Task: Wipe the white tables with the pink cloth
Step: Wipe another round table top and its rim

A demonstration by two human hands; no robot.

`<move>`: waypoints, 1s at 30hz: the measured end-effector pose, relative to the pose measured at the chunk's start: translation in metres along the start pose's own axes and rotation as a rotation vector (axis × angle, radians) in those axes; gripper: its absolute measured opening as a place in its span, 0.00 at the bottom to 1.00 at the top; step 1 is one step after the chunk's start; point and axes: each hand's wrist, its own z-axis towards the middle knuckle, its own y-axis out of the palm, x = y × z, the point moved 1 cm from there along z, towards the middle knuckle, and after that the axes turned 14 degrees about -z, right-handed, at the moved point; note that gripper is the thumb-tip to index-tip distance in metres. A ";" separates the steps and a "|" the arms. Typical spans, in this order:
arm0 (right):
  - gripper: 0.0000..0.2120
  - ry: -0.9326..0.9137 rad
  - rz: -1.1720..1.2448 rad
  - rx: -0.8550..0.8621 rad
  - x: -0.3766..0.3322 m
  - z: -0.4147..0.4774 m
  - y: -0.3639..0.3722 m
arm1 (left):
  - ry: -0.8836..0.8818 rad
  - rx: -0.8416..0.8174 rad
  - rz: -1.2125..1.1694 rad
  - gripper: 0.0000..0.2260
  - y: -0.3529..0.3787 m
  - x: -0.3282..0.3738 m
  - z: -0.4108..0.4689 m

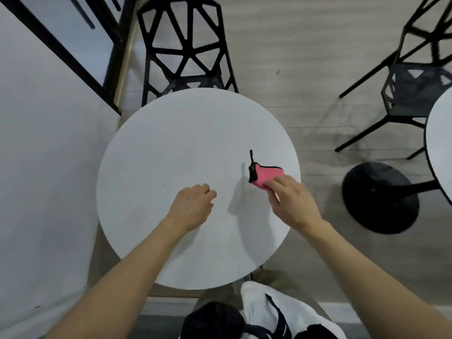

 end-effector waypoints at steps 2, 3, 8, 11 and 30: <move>0.10 -0.032 0.000 -0.258 -0.021 -0.025 0.030 | -0.002 -0.028 0.008 0.16 0.005 -0.013 -0.021; 0.13 -0.026 -0.011 -0.347 -0.026 -0.034 0.044 | -0.008 -0.040 0.025 0.16 0.006 -0.021 -0.031; 0.14 0.075 0.073 -0.158 -0.050 -0.031 0.088 | -0.100 -0.077 0.028 0.17 0.008 -0.058 -0.073; 0.28 0.110 0.052 -0.193 -0.063 -0.023 0.110 | -0.113 -0.126 0.050 0.17 0.006 -0.083 -0.087; 0.32 0.887 -0.135 -0.126 -0.250 -0.054 0.191 | 0.225 -0.077 0.150 0.52 -0.037 -0.311 -0.066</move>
